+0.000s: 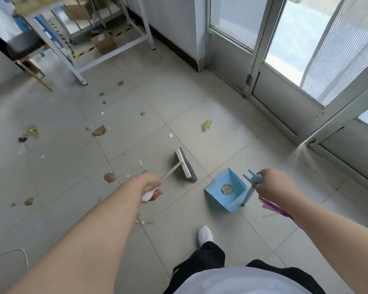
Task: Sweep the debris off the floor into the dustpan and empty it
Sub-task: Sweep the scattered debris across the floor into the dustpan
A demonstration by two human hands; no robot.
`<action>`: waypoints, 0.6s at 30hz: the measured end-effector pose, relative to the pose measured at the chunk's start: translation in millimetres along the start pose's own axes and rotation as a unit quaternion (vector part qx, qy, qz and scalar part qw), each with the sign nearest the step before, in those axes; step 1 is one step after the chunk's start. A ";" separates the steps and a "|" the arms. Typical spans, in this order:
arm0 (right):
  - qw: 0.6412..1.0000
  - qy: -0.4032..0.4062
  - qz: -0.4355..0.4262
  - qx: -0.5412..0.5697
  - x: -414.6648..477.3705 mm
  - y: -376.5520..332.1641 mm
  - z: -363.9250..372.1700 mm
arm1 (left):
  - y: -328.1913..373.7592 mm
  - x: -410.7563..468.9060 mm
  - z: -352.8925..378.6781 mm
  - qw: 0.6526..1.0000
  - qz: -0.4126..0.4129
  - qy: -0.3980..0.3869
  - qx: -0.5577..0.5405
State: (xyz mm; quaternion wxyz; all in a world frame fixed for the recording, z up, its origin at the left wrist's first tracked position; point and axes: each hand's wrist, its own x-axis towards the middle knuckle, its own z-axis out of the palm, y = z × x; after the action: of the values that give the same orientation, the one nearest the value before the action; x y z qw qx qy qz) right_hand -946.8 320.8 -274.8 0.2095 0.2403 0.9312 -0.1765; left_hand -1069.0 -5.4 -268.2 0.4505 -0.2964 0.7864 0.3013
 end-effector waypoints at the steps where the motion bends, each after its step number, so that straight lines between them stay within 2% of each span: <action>1: 1.000 0.001 0.000 0.000 5.4 -5.6 -1.2 | 5.3 -1.2 -7.3 1.000 0.014 0.006 0.003; 6: 1.000 -0.002 0.006 0.005 25.7 -25.3 -11.4 | 38.8 -13.2 -19.8 0.998 0.068 0.000 -0.016; 11: 1.000 -0.003 0.003 0.002 48.9 -29.7 -28.2 | 79.8 -22.8 1.5 0.989 0.105 -0.042 -0.095; 18: 1.000 -0.016 -0.011 -0.002 111.9 -19.1 -63.4 | 183.3 -25.2 54.2 0.986 0.145 -0.074 -0.044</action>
State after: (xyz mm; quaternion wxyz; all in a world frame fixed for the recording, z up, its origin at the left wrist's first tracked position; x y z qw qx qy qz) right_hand -1065.3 374.2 -269.7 0.2230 0.2271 0.9307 -0.1804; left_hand -1165.0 157.5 -230.3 0.4453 -0.1760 0.7716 0.4188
